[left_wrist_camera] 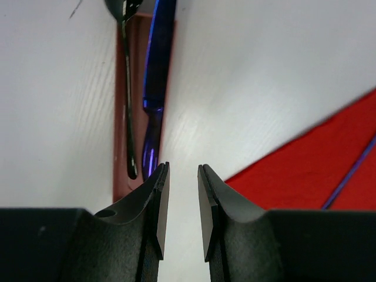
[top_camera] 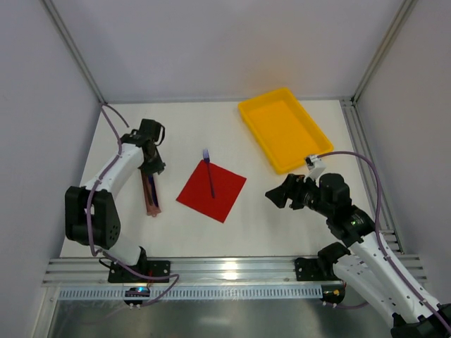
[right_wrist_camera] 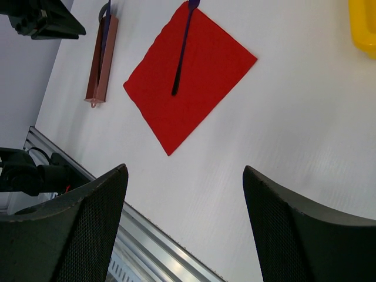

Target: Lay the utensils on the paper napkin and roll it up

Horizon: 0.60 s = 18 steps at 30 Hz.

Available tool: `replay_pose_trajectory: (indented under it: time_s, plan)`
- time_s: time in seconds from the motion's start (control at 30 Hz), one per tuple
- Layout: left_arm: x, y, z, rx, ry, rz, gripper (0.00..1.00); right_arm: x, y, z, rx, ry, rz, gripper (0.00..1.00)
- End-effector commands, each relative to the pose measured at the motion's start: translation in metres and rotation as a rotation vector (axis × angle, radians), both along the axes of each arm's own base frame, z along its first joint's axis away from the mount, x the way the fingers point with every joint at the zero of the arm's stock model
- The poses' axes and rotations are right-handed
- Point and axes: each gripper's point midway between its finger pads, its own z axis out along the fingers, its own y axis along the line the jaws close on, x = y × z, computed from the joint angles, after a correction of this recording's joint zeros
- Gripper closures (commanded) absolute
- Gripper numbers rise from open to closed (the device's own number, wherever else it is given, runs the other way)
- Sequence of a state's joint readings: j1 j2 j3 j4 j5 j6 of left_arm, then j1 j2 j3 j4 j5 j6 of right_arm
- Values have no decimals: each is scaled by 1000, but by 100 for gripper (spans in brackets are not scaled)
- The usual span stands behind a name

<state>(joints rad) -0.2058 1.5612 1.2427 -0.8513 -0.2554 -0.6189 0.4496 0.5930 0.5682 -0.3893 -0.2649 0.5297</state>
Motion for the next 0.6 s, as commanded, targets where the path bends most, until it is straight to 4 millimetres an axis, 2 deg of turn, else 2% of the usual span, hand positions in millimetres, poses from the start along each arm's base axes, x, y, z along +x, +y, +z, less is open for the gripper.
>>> replay_pose_trajectory:
  time_s: [0.0, 0.1, 0.2, 0.43, 0.57]
  plan:
    - [-13, 20, -8, 45, 23, -5, 70, 2, 5, 16, 35, -50, 18, 21]
    - [-18, 33, -27, 53, 74, 20, 73, 1, 6, 17, 40, -50, 24, 20]
    - [-18, 42, -36, 59, 101, 29, 74, 0, 6, 19, 37, -57, 30, 20]
    - [-17, 50, -46, 65, 131, 52, 75, -1, 3, 17, 29, -61, 23, 20]
    - [-15, 47, -53, 46, 141, 47, 78, -1, 4, 17, 32, -63, 28, 20]
